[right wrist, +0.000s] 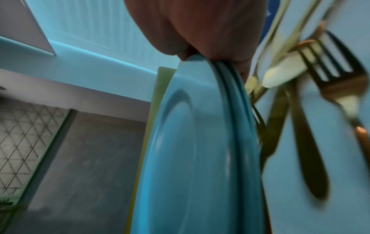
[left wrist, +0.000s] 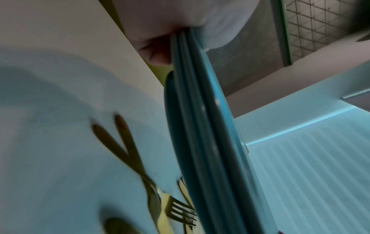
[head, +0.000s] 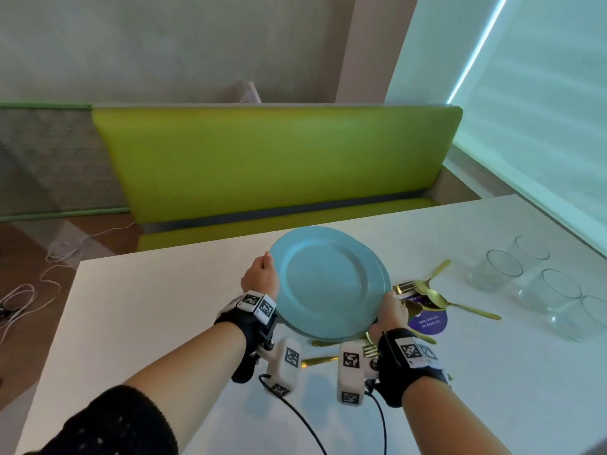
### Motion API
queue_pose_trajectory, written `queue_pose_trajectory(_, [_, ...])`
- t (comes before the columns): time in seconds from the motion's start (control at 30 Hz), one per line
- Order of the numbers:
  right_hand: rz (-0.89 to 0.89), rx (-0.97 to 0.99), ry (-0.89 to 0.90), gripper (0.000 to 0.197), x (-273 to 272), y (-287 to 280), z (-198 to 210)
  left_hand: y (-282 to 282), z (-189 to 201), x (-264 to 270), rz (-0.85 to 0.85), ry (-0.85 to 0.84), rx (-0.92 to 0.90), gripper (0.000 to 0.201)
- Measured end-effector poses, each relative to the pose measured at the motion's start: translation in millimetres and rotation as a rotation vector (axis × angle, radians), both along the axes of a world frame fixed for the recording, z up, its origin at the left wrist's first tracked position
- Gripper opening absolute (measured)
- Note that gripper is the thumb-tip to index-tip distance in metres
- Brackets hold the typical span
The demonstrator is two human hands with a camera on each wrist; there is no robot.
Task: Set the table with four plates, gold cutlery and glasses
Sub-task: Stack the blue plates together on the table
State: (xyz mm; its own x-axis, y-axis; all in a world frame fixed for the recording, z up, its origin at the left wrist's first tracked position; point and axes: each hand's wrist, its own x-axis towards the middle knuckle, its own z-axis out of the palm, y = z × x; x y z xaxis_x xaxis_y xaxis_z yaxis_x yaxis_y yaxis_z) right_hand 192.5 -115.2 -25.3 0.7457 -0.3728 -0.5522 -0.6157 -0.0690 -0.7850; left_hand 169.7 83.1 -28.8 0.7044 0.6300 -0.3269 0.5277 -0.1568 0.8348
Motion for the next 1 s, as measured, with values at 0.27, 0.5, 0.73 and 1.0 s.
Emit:
queue_pose_trajectory(0.27, [-0.101, 0.221, -0.019, 0.053, -58, 62, -28, 54, -25, -60, -0.015, 0.062, -0.024, 0.046])
queue_pose_trajectory(0.5, [0.23, 0.093, -0.041, 0.052, -80, 137, -50, 121, -43, -106, 0.034, 0.151, 0.059, 0.043])
queue_pose_trajectory(0.73, [0.54, -0.056, 0.115, 0.055, -94, 187, -86, 173, -64, -148, 0.099, 0.238, 0.081, 0.043])
queue_pose_trajectory(1.0, [0.687, -0.143, 0.167, 0.05, -98, 215, -88, 207, -69, -161, 0.065, 0.339, 0.101, 0.051])
